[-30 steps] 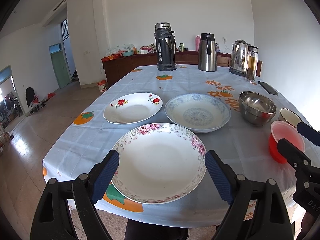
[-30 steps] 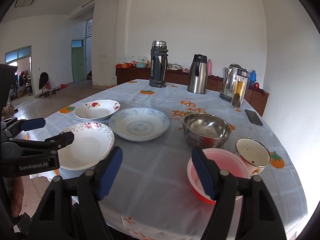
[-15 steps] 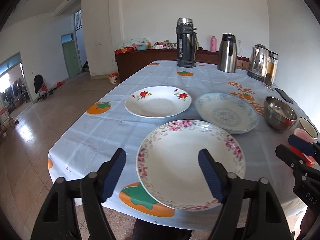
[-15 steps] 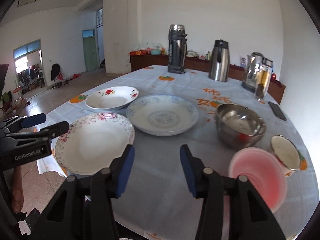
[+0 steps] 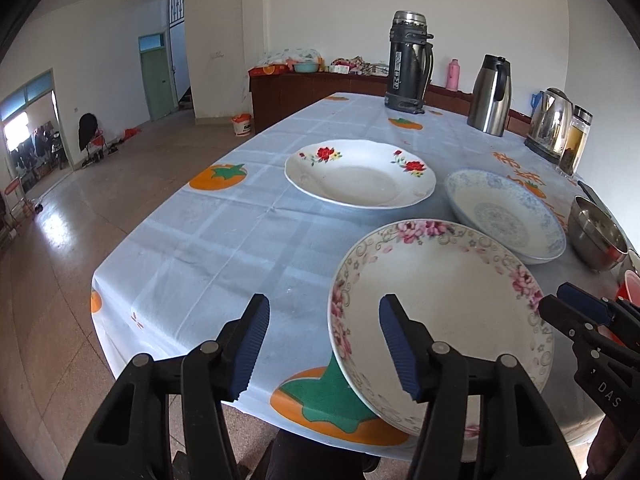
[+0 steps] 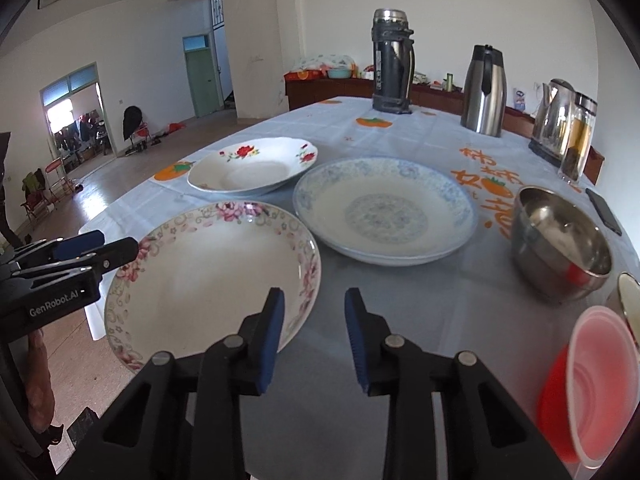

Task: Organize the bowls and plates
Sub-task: 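Close the left tool on the pink-floral plate rim, then lift the pink-floral plate with the left tool over the blue-patterned plate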

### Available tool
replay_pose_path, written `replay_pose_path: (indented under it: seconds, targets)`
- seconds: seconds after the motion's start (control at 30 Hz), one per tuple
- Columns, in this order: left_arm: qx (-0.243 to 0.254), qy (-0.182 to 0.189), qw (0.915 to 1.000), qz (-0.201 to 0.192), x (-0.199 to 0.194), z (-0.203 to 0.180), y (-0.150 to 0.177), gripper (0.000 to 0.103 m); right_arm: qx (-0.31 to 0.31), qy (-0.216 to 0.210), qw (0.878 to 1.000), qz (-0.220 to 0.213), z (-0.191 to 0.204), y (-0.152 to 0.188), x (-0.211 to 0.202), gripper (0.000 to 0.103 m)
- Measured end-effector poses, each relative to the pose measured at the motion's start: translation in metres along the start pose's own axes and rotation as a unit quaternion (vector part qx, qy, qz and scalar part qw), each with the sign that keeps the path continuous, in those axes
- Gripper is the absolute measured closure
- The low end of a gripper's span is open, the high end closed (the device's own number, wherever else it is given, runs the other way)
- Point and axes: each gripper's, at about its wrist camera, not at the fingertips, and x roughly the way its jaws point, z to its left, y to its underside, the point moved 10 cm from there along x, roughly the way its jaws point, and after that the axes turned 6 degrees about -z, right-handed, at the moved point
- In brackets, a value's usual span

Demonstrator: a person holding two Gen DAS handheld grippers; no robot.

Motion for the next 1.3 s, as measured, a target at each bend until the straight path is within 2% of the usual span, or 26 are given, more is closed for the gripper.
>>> replay_pose_path:
  seconds: [0.03,0.1,0.17,0.3,0.43,0.6,1.3]
  targets:
    - [-0.001,0.002,1.0,0.005,0.002,0.0,0.002,0.044,0.001,-0.002,1.0,0.005,0.0,0.002,0.003,0.075]
    - [-0.003,0.005,0.9999,0.013,0.007,-0.001,0.005,0.056,0.002,-0.005,1.0,0.011,0.001,0.004,0.008,0.078]
    - [-0.005,0.007,0.9997,0.024,0.012,-0.002,0.008,0.062,0.003,-0.01,1.0,0.014,0.003,0.005,0.01,0.08]
    - [-0.011,0.011,0.9991,0.039,0.021,-0.002,0.014,0.069,0.0,-0.02,1.0,0.015,0.007,0.006,0.014,0.084]
    - [-0.014,0.018,0.9989,0.04,0.023,-0.005,0.014,0.069,-0.002,-0.02,1.0,0.014,0.007,0.006,0.016,0.084]
    - [0.0,0.015,0.9995,0.029,0.023,-0.013,0.014,0.08,-0.004,-0.023,1.0,0.01,0.007,0.005,0.018,0.084]
    - [0.009,-0.015,0.9998,0.006,0.017,-0.013,0.006,0.081,-0.001,-0.029,1.0,-0.001,0.006,0.004,0.013,0.087]
